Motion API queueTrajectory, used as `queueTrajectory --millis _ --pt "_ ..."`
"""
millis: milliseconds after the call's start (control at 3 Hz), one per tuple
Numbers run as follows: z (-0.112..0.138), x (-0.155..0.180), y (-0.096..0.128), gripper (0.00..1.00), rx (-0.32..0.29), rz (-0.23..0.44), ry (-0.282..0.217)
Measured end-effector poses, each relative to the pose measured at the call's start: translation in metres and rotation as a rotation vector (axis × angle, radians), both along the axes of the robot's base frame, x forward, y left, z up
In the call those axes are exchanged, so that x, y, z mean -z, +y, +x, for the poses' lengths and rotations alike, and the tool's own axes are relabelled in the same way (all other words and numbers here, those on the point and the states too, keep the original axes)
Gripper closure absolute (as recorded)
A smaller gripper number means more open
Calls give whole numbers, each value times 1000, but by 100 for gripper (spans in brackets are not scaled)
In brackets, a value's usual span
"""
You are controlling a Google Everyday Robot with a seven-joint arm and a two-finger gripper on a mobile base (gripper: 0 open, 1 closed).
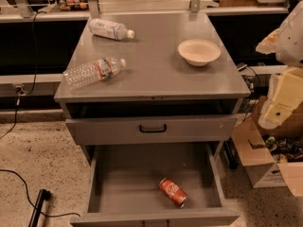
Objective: Pick coke can from middle drawer and place on counter
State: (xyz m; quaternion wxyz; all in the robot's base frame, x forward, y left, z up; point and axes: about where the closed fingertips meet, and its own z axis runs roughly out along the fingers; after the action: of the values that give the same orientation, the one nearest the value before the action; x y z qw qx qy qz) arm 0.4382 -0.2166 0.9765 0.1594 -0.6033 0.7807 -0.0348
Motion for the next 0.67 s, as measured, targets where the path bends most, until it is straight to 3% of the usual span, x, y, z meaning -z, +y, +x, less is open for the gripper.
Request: queueTrajectory --millis 333,667 --pt "0 0 0 0 0 0 0" --pt "11 39 -1 0 26 30 112"
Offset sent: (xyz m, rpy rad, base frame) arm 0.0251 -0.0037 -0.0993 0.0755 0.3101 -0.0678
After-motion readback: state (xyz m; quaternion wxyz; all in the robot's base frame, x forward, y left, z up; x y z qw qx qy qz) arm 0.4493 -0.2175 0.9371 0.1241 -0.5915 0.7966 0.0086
